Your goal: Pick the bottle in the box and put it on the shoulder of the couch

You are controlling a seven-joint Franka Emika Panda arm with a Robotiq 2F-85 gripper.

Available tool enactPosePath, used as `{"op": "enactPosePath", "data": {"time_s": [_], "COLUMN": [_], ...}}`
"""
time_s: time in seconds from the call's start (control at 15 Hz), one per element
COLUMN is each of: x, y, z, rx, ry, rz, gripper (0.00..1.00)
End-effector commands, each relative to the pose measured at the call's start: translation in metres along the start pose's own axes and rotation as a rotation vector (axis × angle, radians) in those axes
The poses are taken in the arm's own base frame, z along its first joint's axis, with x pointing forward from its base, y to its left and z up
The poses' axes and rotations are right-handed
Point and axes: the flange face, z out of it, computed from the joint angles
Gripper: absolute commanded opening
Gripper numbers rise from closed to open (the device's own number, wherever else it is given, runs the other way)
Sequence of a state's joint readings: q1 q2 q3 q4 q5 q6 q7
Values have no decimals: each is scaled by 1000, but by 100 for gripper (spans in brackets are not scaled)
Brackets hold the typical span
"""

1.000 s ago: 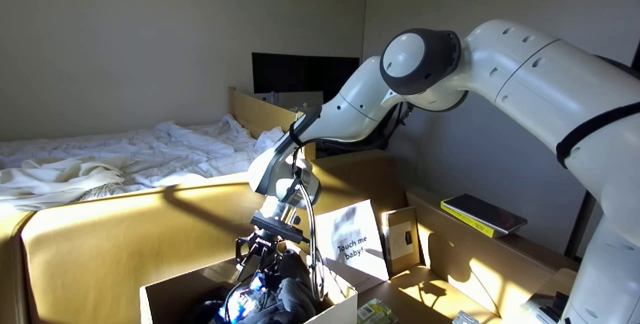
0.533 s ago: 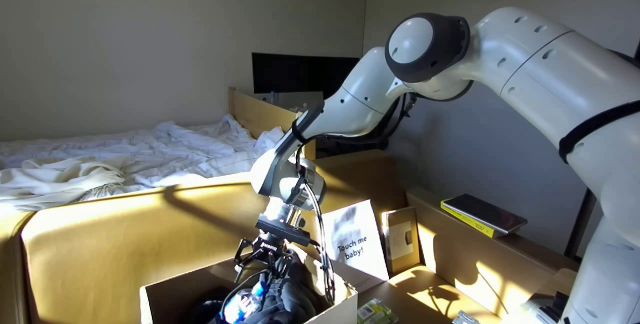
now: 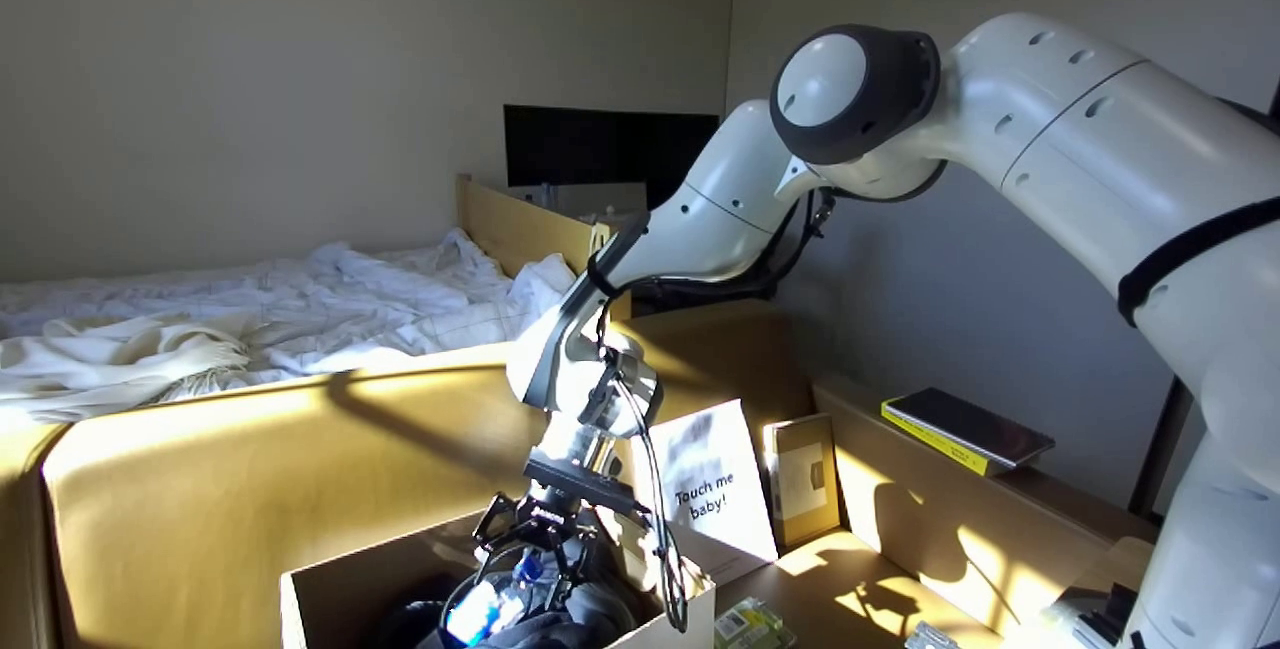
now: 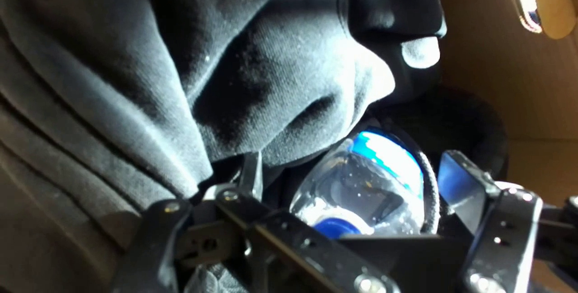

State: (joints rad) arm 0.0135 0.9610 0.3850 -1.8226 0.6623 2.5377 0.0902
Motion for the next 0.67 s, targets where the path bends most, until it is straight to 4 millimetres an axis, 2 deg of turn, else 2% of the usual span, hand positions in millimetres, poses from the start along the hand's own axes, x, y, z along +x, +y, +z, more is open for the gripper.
{"op": "enactPosePath", "data": {"time_s": [0.0,0.27,0.33,0.4,0.6], "x": [-1,10,10,11,13], "y": [8,13,14,14,16], "z": [-19,-19,-18,-16,-16], "rx": [18,25,26,23,20], "ry": [84,112,103,101,104], "rz": [21,47,49,50,53], "gripper": [100,100,75,74,54]}}
